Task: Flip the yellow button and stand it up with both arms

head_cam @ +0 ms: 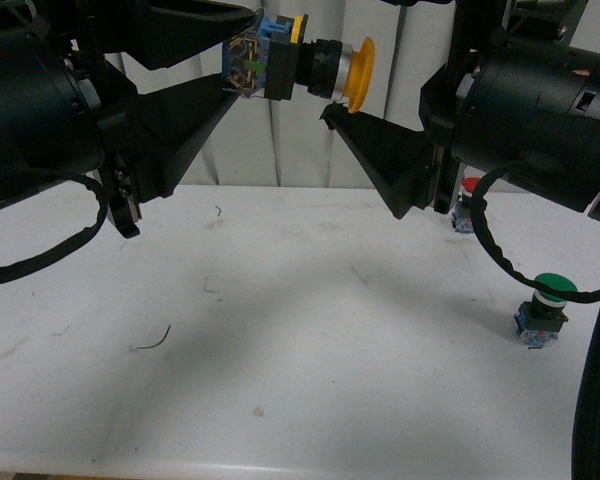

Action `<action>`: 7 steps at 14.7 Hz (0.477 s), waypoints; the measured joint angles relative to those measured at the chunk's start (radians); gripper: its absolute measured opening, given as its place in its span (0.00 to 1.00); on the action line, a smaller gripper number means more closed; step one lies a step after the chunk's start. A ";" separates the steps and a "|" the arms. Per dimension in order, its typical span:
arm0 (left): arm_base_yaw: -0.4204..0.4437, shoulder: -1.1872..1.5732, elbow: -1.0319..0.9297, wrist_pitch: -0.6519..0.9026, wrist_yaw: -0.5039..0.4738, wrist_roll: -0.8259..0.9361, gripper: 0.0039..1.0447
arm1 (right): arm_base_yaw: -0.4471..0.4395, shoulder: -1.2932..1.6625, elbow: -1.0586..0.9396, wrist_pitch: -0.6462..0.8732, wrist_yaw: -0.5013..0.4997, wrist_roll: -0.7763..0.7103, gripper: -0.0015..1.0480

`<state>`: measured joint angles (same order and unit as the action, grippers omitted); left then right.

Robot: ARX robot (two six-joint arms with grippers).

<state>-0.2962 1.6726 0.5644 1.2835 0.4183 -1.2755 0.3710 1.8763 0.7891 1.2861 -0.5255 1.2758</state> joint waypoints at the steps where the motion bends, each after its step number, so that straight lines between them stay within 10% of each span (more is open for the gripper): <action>1: 0.005 0.000 0.000 0.000 0.001 0.000 0.29 | 0.006 0.006 0.005 -0.001 -0.002 0.011 0.94; 4: 0.005 -0.004 -0.004 0.000 0.001 0.000 0.29 | 0.023 0.019 0.018 -0.001 -0.006 0.015 0.94; 7: 0.010 -0.004 -0.011 0.000 0.001 0.000 0.29 | 0.023 0.020 0.026 0.000 -0.005 0.022 0.66</action>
<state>-0.2863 1.6688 0.5537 1.2835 0.4191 -1.2755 0.3935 1.8965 0.8150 1.2865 -0.5301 1.2980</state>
